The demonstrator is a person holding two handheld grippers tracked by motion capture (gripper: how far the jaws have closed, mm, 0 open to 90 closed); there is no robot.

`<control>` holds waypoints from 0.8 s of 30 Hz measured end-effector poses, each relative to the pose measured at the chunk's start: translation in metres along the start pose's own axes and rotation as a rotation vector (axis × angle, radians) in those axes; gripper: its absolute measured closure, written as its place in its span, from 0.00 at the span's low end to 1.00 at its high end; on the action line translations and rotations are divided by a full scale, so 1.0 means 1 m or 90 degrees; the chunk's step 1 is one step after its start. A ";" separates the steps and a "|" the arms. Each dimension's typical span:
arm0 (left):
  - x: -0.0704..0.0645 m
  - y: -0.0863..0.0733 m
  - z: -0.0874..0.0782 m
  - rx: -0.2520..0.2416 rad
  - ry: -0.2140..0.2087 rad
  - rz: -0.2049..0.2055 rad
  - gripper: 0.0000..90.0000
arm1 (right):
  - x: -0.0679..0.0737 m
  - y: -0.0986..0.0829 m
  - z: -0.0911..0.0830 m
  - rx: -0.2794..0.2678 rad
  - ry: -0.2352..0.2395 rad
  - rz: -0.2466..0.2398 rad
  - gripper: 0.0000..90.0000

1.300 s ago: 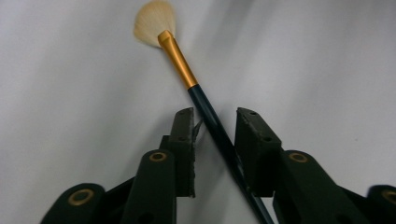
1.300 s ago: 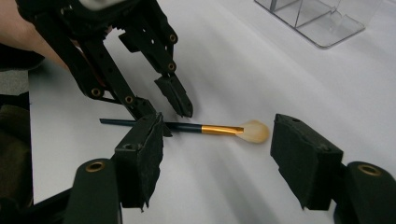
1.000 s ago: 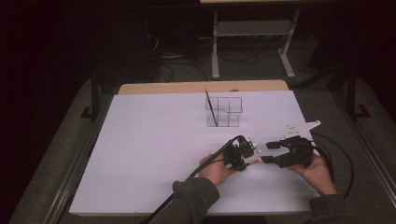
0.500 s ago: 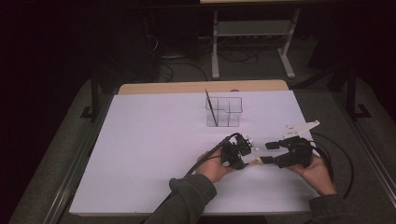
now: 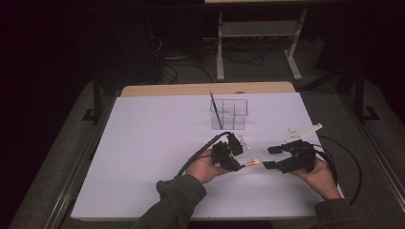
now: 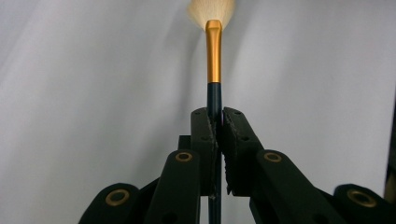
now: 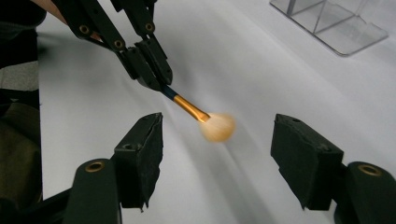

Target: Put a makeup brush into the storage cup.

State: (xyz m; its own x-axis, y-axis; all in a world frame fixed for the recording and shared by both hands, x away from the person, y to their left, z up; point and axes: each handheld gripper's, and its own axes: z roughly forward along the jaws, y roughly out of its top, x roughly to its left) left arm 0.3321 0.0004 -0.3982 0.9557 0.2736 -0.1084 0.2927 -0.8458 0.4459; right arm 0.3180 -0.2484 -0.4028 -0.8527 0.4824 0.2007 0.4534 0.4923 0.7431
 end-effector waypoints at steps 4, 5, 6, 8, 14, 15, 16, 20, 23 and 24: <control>0.002 -0.012 -0.013 -0.010 -0.003 0.001 0.93 | 0.004 0.003 0.004 0.000 0.013 -0.005 0.37; 0.002 -0.016 -0.016 -0.011 -0.003 0.000 0.93 | 0.005 0.004 0.005 0.000 0.016 -0.008 0.37; 0.003 -0.019 -0.019 -0.018 -0.007 0.003 0.93 | 0.007 0.005 0.006 0.002 0.019 -0.007 0.37; 0.003 -0.027 -0.026 -0.031 -0.012 0.004 0.93 | 0.010 0.007 0.010 0.002 0.026 -0.016 0.37; 0.002 -0.048 -0.046 -0.074 -0.026 -0.002 0.93 | 0.021 0.017 0.022 0.004 0.053 -0.029 0.37; 0.002 -0.051 -0.049 -0.081 -0.025 -0.001 0.93 | 0.023 0.019 0.025 0.006 0.058 -0.033 0.37; 0.001 -0.053 -0.052 -0.082 -0.021 0.001 0.93 | 0.025 0.021 0.028 0.008 0.061 -0.036 0.37; 0.000 -0.061 -0.064 -0.101 -0.014 0.004 0.93 | 0.033 0.029 0.040 0.018 0.076 -0.049 0.37; 0.002 -0.068 -0.072 -0.115 -0.013 -0.001 0.93 | 0.037 0.035 0.047 0.020 0.084 -0.056 0.37; 0.002 -0.070 -0.074 -0.121 -0.014 -0.001 0.93 | 0.038 0.037 0.050 0.019 0.089 -0.057 0.37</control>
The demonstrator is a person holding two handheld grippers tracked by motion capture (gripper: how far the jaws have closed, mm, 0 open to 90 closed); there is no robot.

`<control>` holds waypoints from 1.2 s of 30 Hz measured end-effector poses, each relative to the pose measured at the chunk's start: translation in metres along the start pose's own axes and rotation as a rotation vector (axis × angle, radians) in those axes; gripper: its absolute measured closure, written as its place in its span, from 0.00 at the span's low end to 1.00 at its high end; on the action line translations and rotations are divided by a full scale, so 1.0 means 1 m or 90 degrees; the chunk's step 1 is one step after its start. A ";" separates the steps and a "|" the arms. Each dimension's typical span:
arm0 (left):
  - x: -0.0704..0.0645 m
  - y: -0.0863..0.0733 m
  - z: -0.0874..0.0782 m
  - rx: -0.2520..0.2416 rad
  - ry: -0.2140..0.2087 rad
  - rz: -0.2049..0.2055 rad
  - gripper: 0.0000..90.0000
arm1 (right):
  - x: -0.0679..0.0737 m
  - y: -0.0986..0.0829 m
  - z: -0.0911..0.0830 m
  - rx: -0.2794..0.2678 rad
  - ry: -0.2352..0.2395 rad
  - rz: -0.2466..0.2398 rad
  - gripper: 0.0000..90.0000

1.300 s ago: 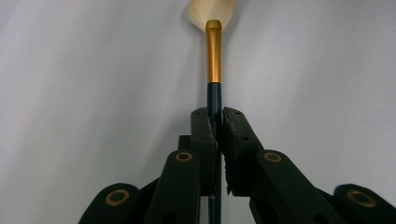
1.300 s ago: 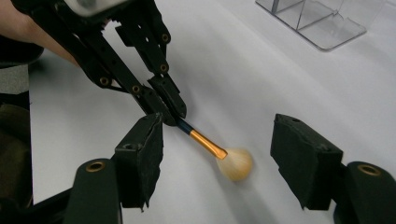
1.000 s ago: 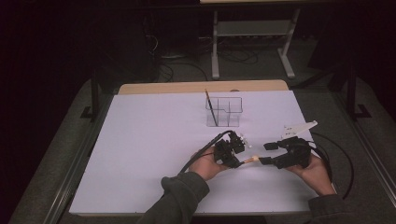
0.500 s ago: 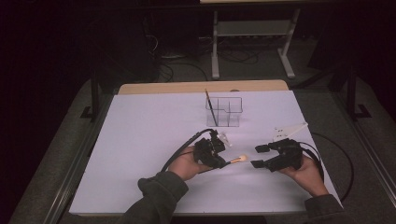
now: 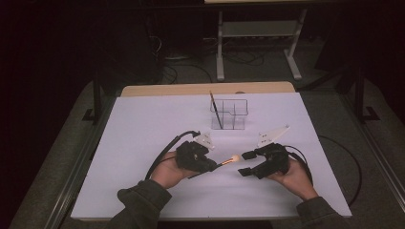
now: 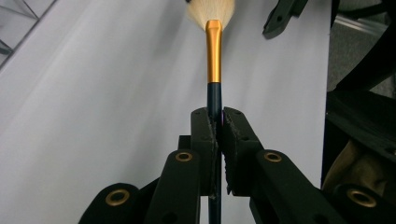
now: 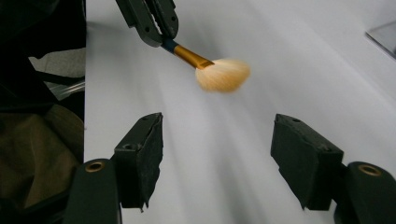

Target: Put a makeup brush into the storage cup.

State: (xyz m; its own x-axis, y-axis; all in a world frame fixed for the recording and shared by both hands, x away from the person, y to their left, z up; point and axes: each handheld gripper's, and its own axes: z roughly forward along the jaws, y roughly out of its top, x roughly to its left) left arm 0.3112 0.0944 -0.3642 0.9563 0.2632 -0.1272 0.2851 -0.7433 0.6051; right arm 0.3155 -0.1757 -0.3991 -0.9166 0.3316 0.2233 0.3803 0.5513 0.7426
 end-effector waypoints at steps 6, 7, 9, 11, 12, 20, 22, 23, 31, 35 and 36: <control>0.002 -0.010 -0.008 -0.017 0.001 0.002 0.93 | 0.001 0.014 0.011 -0.001 0.025 -0.006 0.38; 0.002 -0.011 -0.008 -0.025 -0.005 0.004 0.93 | 0.002 0.016 0.012 0.000 0.030 -0.011 0.38; 0.001 -0.013 -0.009 -0.034 -0.014 0.005 0.93 | 0.003 0.021 0.014 -0.004 0.040 -0.014 0.39; -0.002 -0.015 -0.008 -0.039 -0.018 0.011 0.93 | 0.004 0.025 0.016 -0.004 0.048 -0.019 0.40; -0.002 -0.015 -0.009 -0.039 -0.019 0.018 0.93 | 0.004 0.027 0.016 -0.007 0.056 -0.022 0.40; -0.004 -0.016 -0.010 -0.051 -0.028 0.026 0.93 | 0.005 0.035 0.024 0.008 0.087 -0.038 0.48; -0.004 -0.017 -0.011 -0.052 -0.032 0.030 0.93 | 0.005 0.036 0.025 0.006 0.098 -0.040 0.51; -0.004 -0.017 -0.011 -0.052 -0.033 0.031 0.93 | 0.005 0.037 0.025 0.009 0.102 -0.043 0.54; -0.006 -0.018 -0.011 -0.054 -0.046 0.037 0.93 | 0.007 0.042 0.029 0.016 0.140 -0.055 0.67; -0.005 -0.019 -0.012 -0.055 -0.048 0.041 0.93 | 0.006 0.042 0.029 0.014 0.151 -0.058 0.77; -0.005 -0.019 -0.012 -0.057 -0.049 0.038 0.93 | 0.006 0.042 0.029 0.012 0.155 -0.057 0.80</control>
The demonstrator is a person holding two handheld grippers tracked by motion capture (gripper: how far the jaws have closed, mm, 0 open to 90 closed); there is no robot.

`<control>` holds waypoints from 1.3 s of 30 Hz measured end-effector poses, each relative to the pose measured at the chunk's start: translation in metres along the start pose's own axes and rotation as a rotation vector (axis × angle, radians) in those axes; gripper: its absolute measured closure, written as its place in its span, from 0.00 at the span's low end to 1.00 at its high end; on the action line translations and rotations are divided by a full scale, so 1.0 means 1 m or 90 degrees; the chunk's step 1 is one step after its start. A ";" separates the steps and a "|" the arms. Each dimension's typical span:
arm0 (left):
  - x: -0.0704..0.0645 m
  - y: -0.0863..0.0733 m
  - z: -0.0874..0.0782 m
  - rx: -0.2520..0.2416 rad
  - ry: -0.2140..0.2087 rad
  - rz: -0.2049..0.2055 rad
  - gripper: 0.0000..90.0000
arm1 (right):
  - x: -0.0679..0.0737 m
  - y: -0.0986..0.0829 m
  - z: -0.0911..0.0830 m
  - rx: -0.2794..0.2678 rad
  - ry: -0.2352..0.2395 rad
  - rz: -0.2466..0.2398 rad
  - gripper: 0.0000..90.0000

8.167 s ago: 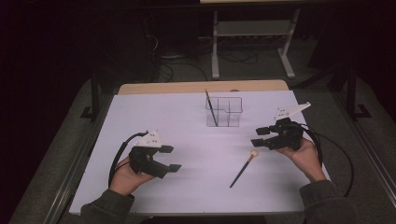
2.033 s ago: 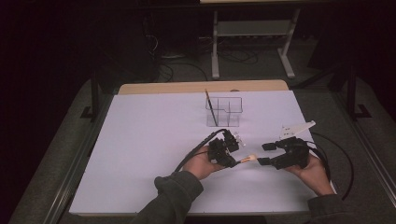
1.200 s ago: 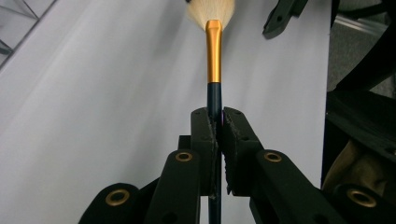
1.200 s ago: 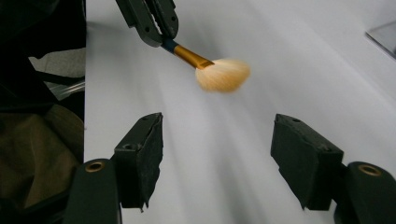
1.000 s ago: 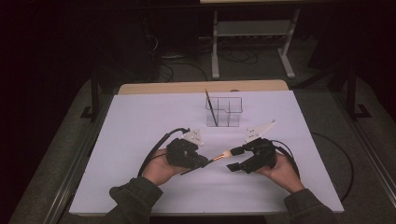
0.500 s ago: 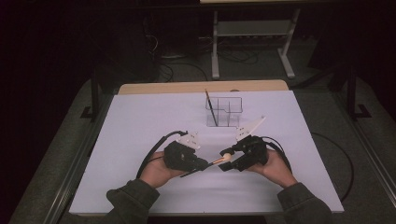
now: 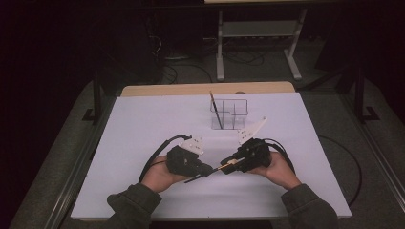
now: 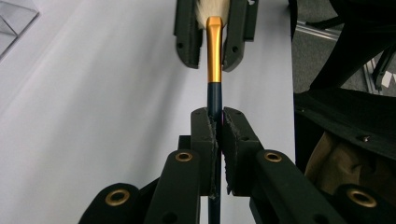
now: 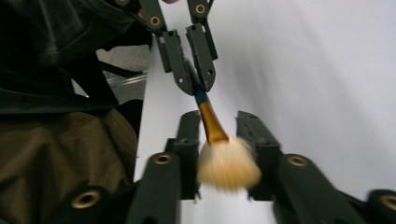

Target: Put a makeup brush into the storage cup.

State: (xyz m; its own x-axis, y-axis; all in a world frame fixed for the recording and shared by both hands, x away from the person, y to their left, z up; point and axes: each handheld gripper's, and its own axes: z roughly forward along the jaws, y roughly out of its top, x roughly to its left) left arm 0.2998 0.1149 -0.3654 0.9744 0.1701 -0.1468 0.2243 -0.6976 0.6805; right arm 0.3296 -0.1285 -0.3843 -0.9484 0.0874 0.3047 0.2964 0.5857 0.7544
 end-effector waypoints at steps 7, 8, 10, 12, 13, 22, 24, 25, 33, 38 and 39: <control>0.000 0.000 0.000 0.001 -0.004 -0.001 0.93 | -0.002 0.000 -0.002 -0.015 0.034 0.000 0.87; 0.000 0.000 0.000 0.003 -0.006 0.001 0.93 | -0.003 0.000 -0.001 -0.014 0.035 0.004 0.87; 0.001 0.000 0.001 0.008 -0.004 0.008 0.93 | -0.004 0.000 -0.001 -0.016 0.042 0.004 0.86; 0.001 0.000 0.002 0.012 -0.003 0.006 0.93 | -0.004 0.001 0.000 -0.016 0.043 0.004 0.87; 0.001 0.000 0.003 0.013 -0.003 0.006 0.93 | -0.004 0.002 0.000 -0.016 0.043 0.002 0.87; 0.001 0.000 0.001 0.013 0.003 0.013 0.93 | -0.002 0.011 0.000 -0.014 0.047 -0.015 0.90; 0.001 0.000 0.001 0.007 -0.005 0.009 0.93 | -0.001 0.014 0.000 -0.008 0.043 -0.022 0.91; 0.001 0.000 0.000 0.008 -0.007 0.009 0.93 | 0.001 0.015 0.000 -0.004 0.043 -0.026 0.91; 0.001 -0.001 -0.006 0.011 -0.021 0.011 0.85 | 0.008 0.033 -0.005 0.030 0.025 -0.061 0.91; 0.001 -0.004 -0.009 0.020 -0.012 0.010 0.82 | 0.012 0.046 -0.010 0.049 0.016 -0.080 0.91; 0.001 -0.004 -0.009 0.022 -0.010 0.011 0.82 | 0.013 0.049 -0.012 0.054 0.017 -0.077 0.91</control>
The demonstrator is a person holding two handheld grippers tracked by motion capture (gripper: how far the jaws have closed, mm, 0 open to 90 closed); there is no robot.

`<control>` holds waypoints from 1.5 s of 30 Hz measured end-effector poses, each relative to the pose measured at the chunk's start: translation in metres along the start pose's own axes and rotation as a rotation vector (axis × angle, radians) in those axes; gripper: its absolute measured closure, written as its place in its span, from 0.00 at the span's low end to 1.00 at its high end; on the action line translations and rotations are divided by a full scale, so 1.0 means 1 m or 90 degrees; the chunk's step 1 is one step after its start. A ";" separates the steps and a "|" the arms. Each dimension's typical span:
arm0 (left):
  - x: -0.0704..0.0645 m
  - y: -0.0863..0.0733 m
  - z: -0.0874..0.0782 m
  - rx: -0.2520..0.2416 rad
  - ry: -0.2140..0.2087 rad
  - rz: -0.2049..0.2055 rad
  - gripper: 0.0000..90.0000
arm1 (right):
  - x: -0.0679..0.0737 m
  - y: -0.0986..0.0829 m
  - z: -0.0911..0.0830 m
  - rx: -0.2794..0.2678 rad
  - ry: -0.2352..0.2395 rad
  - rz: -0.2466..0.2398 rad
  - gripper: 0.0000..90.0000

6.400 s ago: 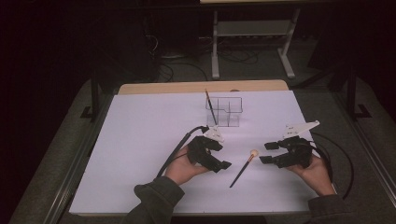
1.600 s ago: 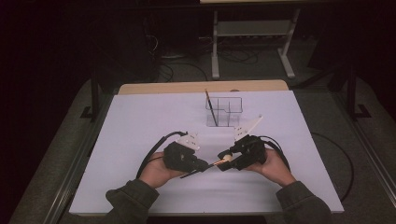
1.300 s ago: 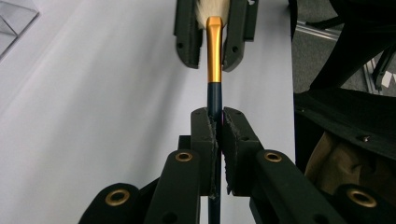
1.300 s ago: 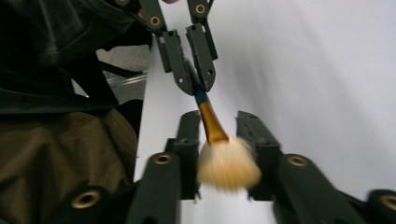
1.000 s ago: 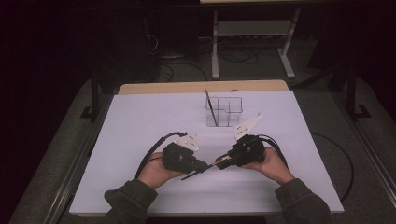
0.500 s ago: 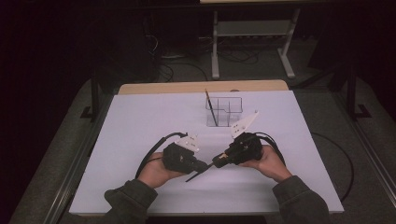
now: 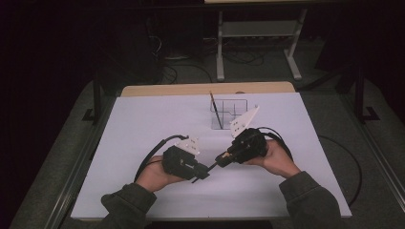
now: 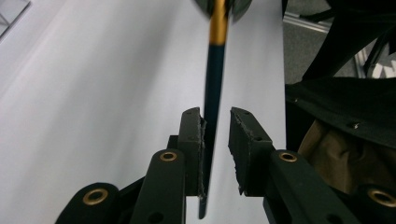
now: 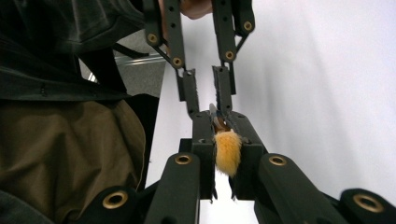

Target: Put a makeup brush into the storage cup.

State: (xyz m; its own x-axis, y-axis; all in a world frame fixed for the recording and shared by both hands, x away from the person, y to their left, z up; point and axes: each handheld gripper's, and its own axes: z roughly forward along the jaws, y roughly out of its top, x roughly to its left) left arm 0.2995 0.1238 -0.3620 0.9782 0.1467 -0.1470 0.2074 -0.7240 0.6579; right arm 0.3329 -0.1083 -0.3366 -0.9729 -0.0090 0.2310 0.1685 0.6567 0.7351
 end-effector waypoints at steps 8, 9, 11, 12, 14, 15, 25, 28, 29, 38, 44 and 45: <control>0.002 -0.004 -0.003 0.013 0.007 -0.001 0.85 | 0.002 0.011 -0.006 0.014 -0.008 -0.018 0.91; 0.002 -0.004 -0.003 0.012 0.005 -0.001 0.88 | 0.002 0.012 -0.006 0.016 -0.002 -0.018 0.91; 0.001 -0.004 -0.002 0.015 0.002 0.003 0.92 | 0.003 0.013 -0.006 0.019 -0.006 -0.015 0.91; 0.001 -0.004 -0.002 0.016 0.002 0.004 0.92 | 0.003 0.013 -0.006 0.016 -0.005 -0.020 0.91; 0.000 -0.004 0.000 0.016 0.000 0.010 0.93 | 0.003 0.014 -0.006 0.018 -0.007 -0.022 0.91; 0.000 -0.005 0.000 0.013 -0.001 0.009 0.94 | 0.003 0.014 -0.005 0.015 -0.006 -0.027 0.91; 0.002 -0.020 0.000 -0.080 0.012 -0.023 0.94 | 0.003 0.009 -0.008 -0.030 -0.027 0.005 0.65; 0.002 -0.022 -0.002 -0.111 0.021 -0.029 0.94 | 0.002 0.006 -0.007 -0.049 -0.032 0.017 0.64; 0.002 -0.023 -0.003 -0.119 0.022 -0.033 0.94 | 0.002 0.005 -0.006 -0.052 -0.036 0.017 0.64; 0.003 -0.022 -0.004 -0.163 0.038 -0.048 0.94 | -0.001 0.007 0.001 -0.086 -0.056 0.020 0.69; 0.005 -0.021 -0.004 -0.183 0.044 -0.050 0.94 | -0.005 0.008 0.001 -0.106 -0.057 0.031 0.72; 0.005 -0.021 -0.004 -0.185 0.045 -0.052 0.94 | -0.005 0.008 0.001 -0.108 -0.057 0.030 0.72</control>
State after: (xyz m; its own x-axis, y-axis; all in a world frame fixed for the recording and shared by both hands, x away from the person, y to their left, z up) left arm 0.2999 0.1422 -0.3735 0.9543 0.2506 -0.1629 0.2694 -0.4857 0.8316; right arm 0.3393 -0.1019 -0.3322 -0.9721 0.0917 0.2160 0.2318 0.5178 0.8235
